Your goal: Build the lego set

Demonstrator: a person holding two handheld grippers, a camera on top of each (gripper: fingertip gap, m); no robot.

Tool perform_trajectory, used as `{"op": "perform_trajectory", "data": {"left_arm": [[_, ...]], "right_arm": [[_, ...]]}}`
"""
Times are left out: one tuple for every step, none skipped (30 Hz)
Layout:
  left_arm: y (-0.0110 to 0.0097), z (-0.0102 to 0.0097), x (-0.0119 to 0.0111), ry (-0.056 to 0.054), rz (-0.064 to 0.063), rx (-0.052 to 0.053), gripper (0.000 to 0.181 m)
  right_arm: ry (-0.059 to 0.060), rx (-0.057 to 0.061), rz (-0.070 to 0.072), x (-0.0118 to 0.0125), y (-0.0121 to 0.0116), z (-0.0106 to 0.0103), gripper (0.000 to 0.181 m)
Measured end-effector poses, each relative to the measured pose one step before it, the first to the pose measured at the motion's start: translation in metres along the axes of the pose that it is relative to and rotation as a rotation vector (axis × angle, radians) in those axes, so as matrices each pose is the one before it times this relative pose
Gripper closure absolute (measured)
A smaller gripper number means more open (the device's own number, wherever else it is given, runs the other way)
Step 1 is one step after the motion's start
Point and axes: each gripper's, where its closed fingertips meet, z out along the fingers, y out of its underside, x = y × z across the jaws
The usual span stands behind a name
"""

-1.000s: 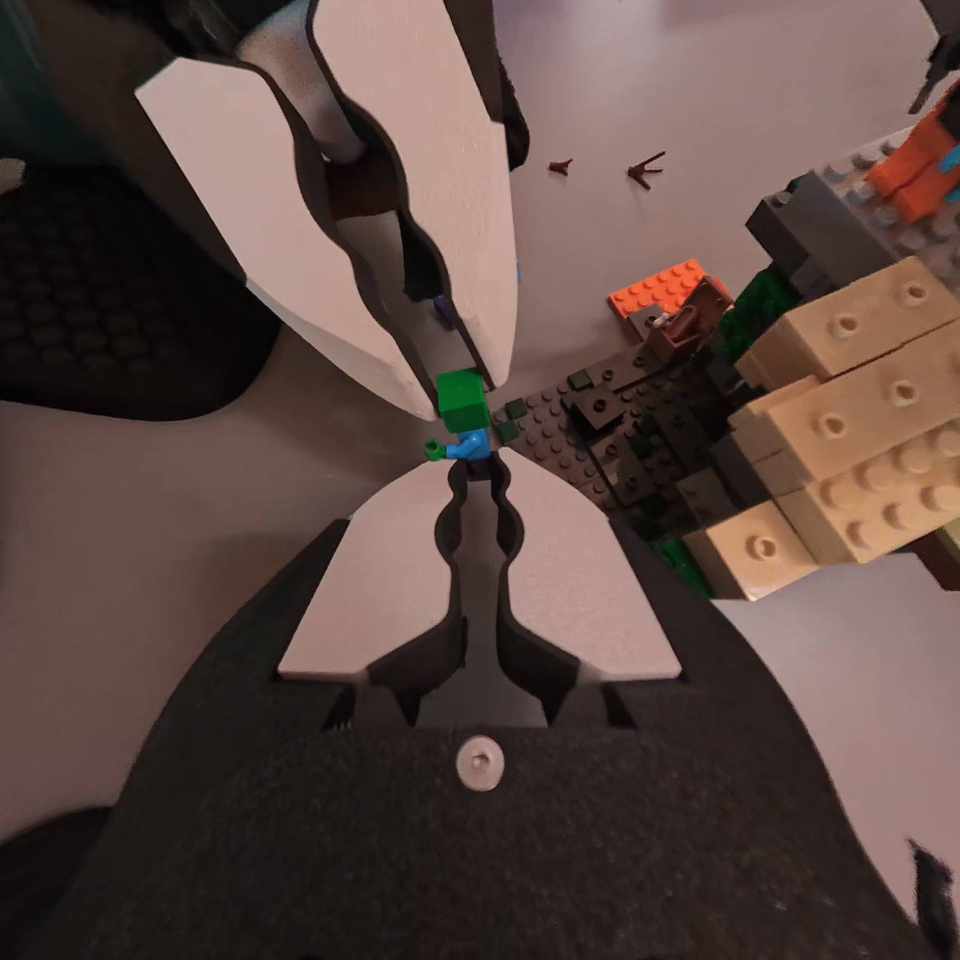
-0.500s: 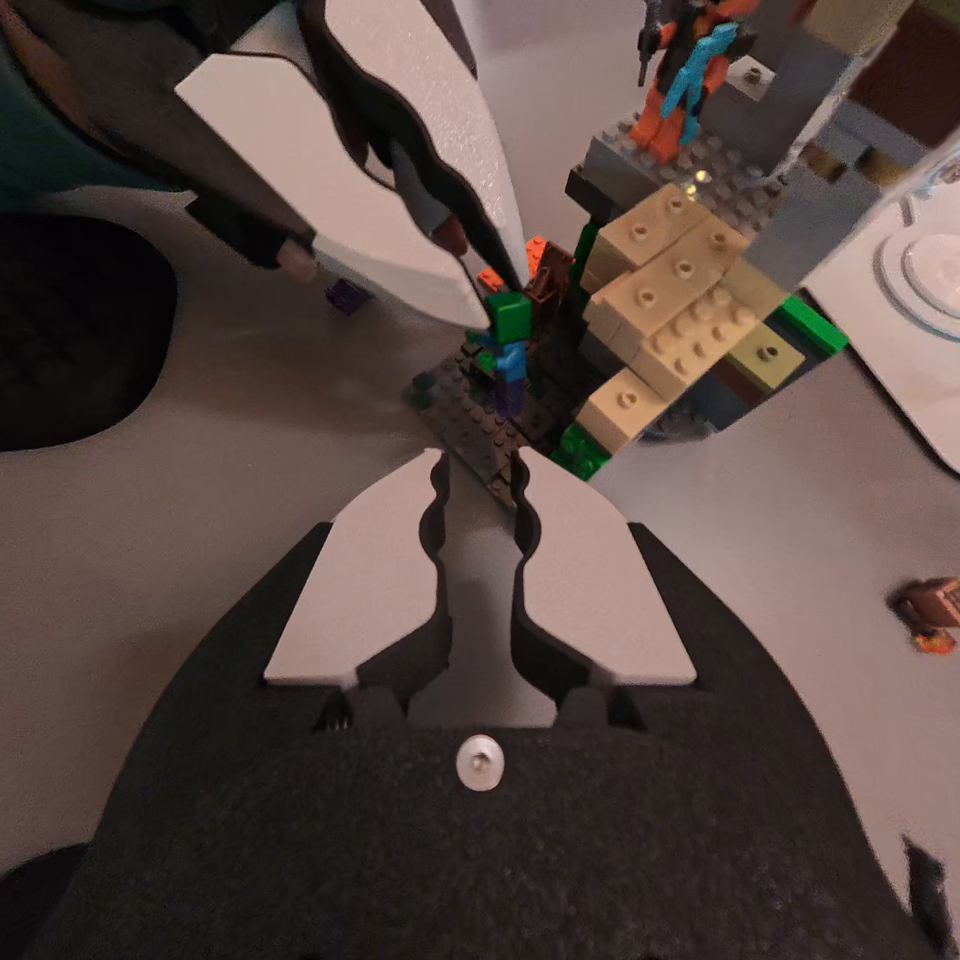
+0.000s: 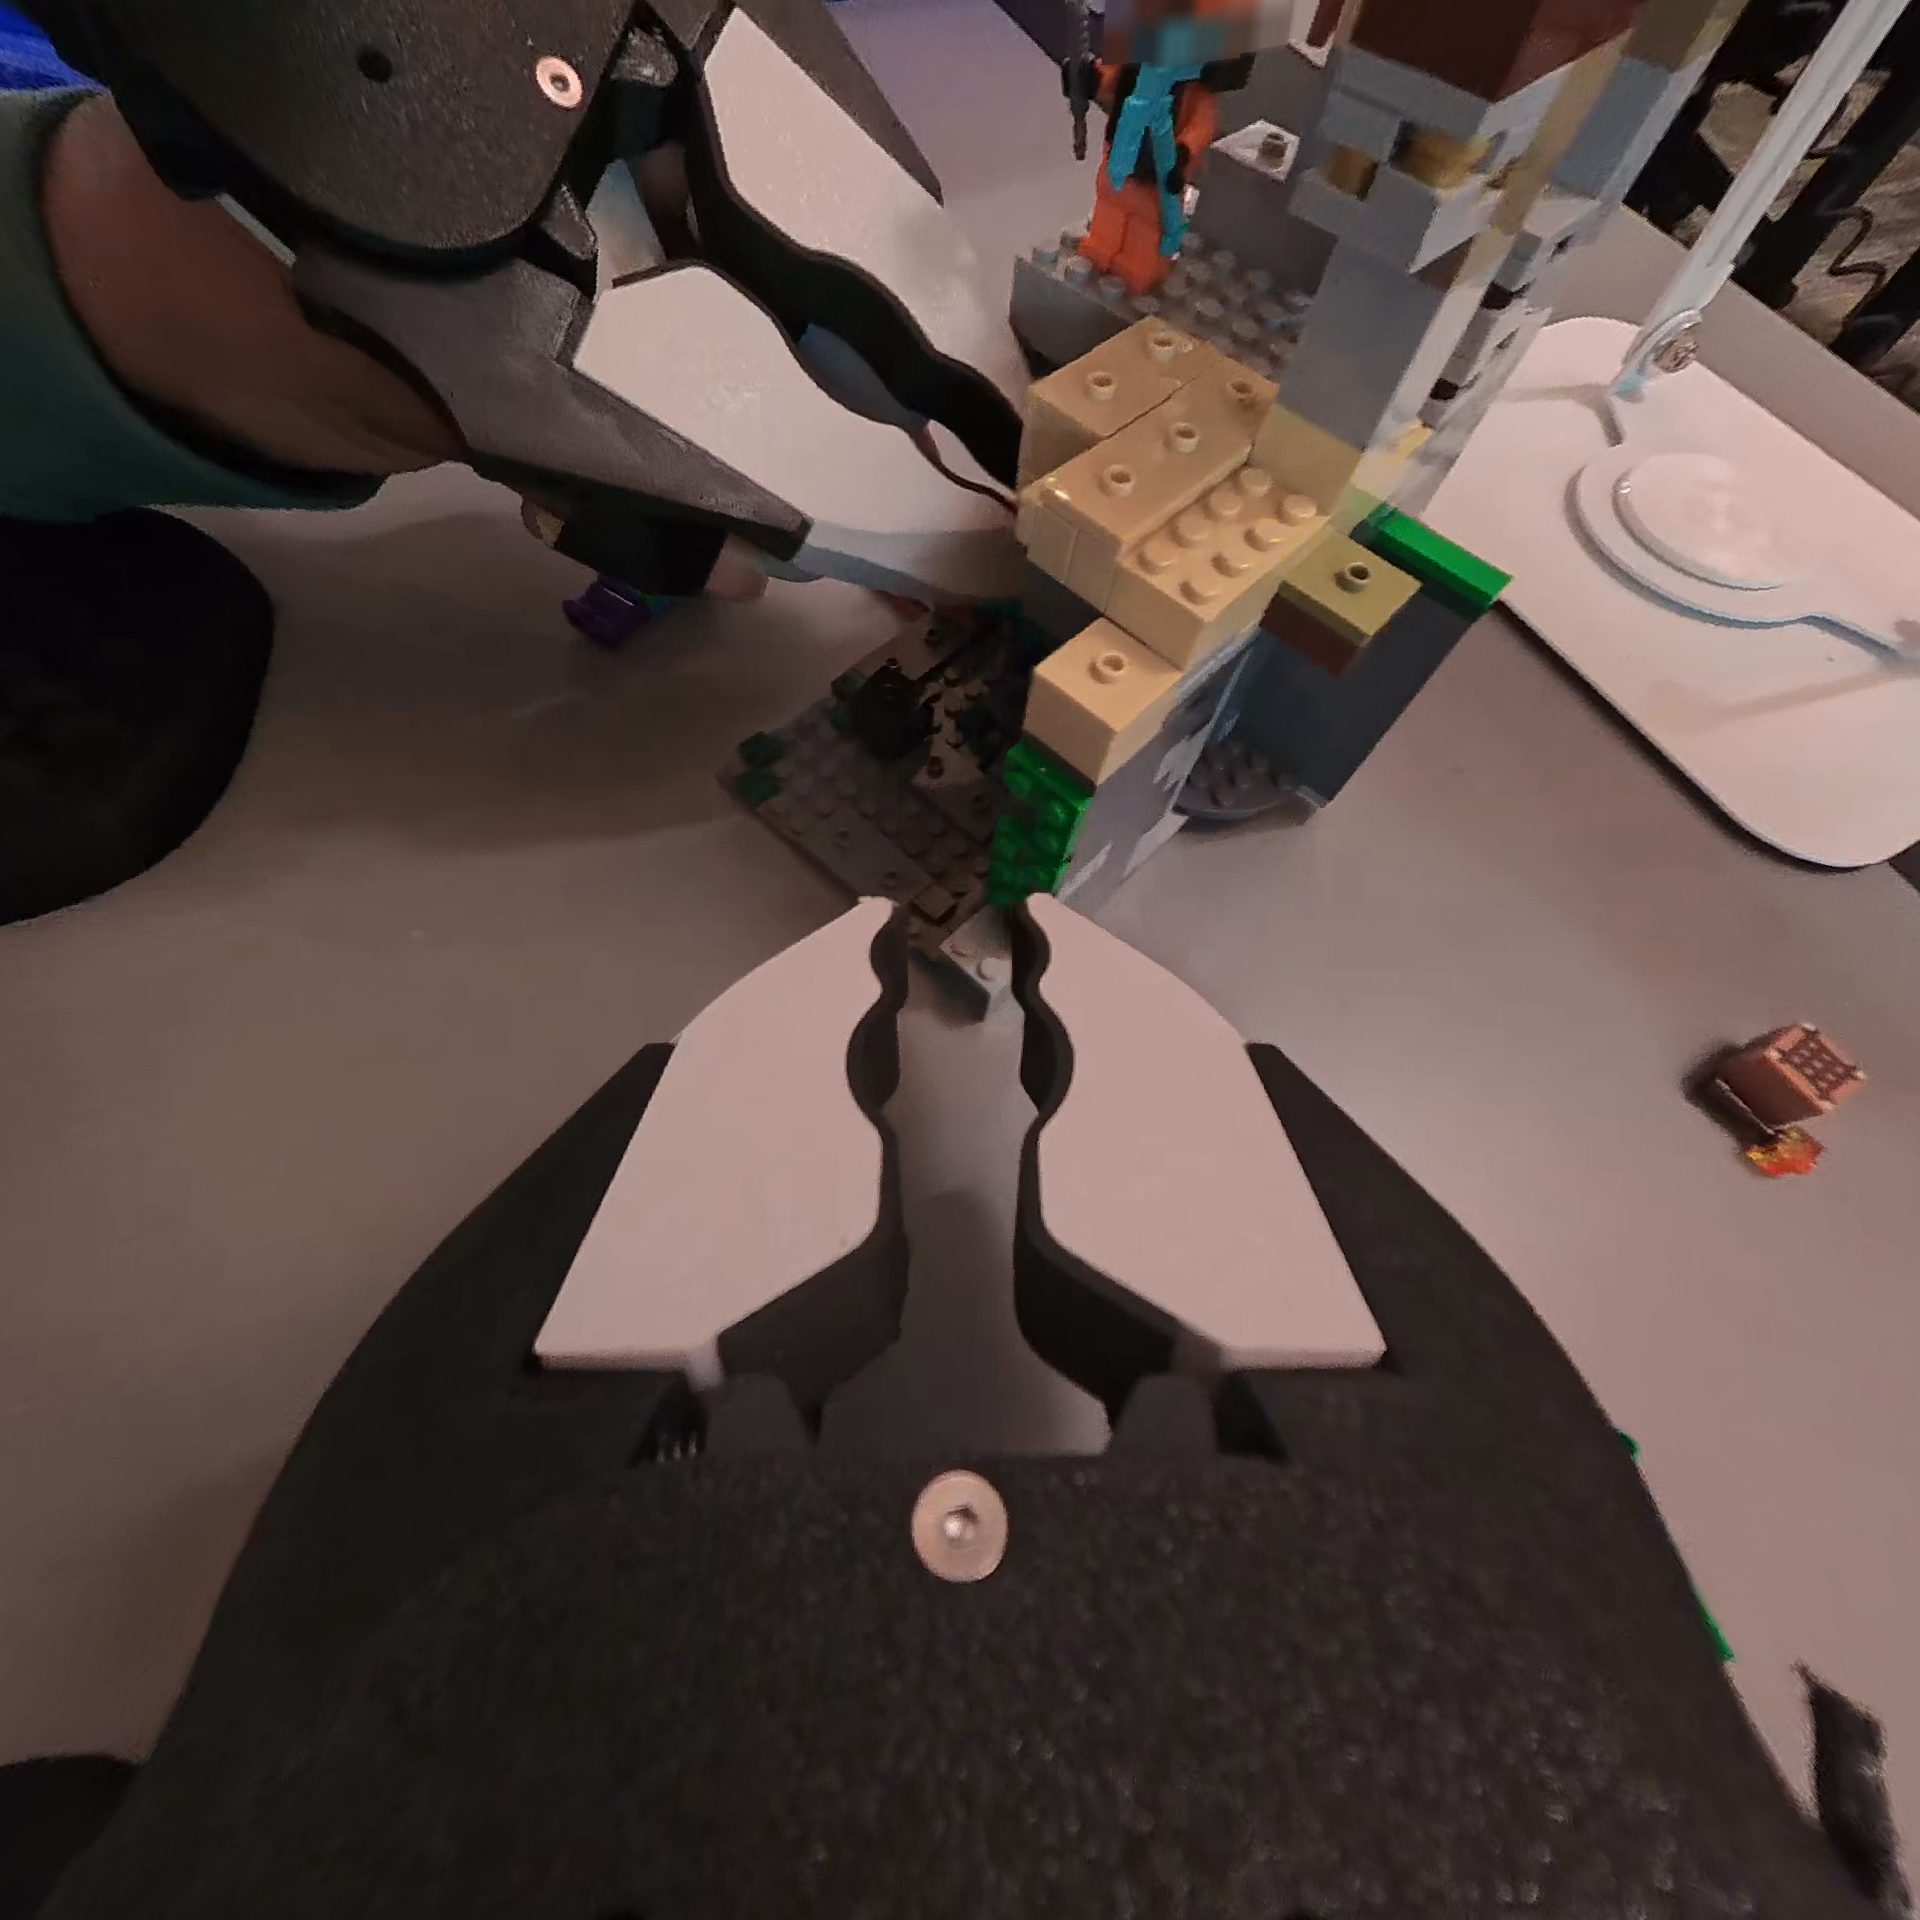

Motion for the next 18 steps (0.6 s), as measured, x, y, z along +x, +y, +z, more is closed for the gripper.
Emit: {"op": "perform_trajectory", "data": {"left_arm": [[-0.00019,0.00172,0.00021,-0.0043,-0.0027,-0.0056,0.169],[0.00028,0.00192,0.00065,-0.001,-0.0036,-0.0081,0.169],[-0.00004,0.00163,0.00055,-0.0041,-0.0004,-0.0063,0.169],[0.00031,0.00158,-0.00049,-0.0133,0.0036,-0.008,0.169],[0.00041,0.00145,-0.001,-0.0181,0.0087,-0.0064,0.169],[0.00123,0.00161,-0.00039,-0.0142,0.0099,-0.0115,0.169],[0.00066,0.0016,0.0002,-0.0098,0.0098,-0.0065,0.169],[-0.00007,0.00142,0.00018,-0.0069,0.0047,-0.0017,0.168],[-0.00086,0.00091,0.0001,-0.0036,0.0024,0.0034,0.169],[-0.00062,0.00075,-0.00016,-0.0027,0.0055,-0.002,0.169],[-0.00022,0.00057,-0.00103,-0.0087,0.0082,-0.0063,0.169],[-0.00017,0.00057,-0.00077,-0.0084,0.0119,-0.0006,0.169],[-0.00026,0.0005,-0.00017,-0.0063,0.0076,0.0042,0.169],[-0.00064,0.00059,0.0,-0.007,-0.0001,0.0097,0.169],[-0.00051,0.00051,-0.00005,-0.0065,0.0005,0.0091,0.169],[-0.00027,0.00036,-0.00017,-0.005,0.0025,0.0038,0.169],[-0.00044,0.00008,0.0,-0.0022,0.0006,0.0024,0.168],[-0.00051,0.00001,0.00018,-0.002,-0.0012,0.005,0.169]], "right_arm": [[0.0055,0.0022,-0.0044,0.00171,0.00004,0.00045,0.163],[0.0055,-0.0018,-0.0053,0.00154,0.0007,0.00068,0.163],[0.0024,-0.0027,-0.0054,0.00103,0.00069,0.00063,0.163],[-0.001,-0.002,-0.005,0.00039,0.00067,0.00055,0.163],[0.0011,-0.0002,-0.0046,0.00052,0.00031,0.0003,0.163],[0.0011,0.0001,-0.0047,0.00059,0.00042,0.00008,0.163],[-0.0018,0.0004,-0.0036,0.0002,0.00032,-0.00017,0.163],[-0.0027,0.0014,-0.002,0.00007,0.0001,-0.00012,0.163],[-0.0018,0.002,-0.0014,0.00017,0.00008,-0.00016,0.163],[-0.0024,0.0011,-0.0022,0.00012,0.00022,-0.00009,0.163],[-0.0019,-0.0001,-0.0019,0.00015,0.00047,-0.00012,0.163],[-0.002,0.0008,-0.0018,0.00017,0.00023,-0.00025,0.163],[-0.0018,0.0019,-0.0016,-0.00006,-0.00001,-0.00043,0.163],[-0.0027,0.0016,-0.0022,-0.00008,0.00006,-0.0003,0.163],[-0.0015,0.0003,-0.0025,-0.00001,0.00009,-0.00038,0.163],[0.0008,0.0011,-0.0031,0.00025,0.00004,-0.00043,0.163],[0.0007,0.0015,-0.0014,0.00024,-0.00018,-0.00048,0.163],[-0.0013,0.0021,0.0016,-0.00001,-0.0003,-0.00053,0.163]]}}
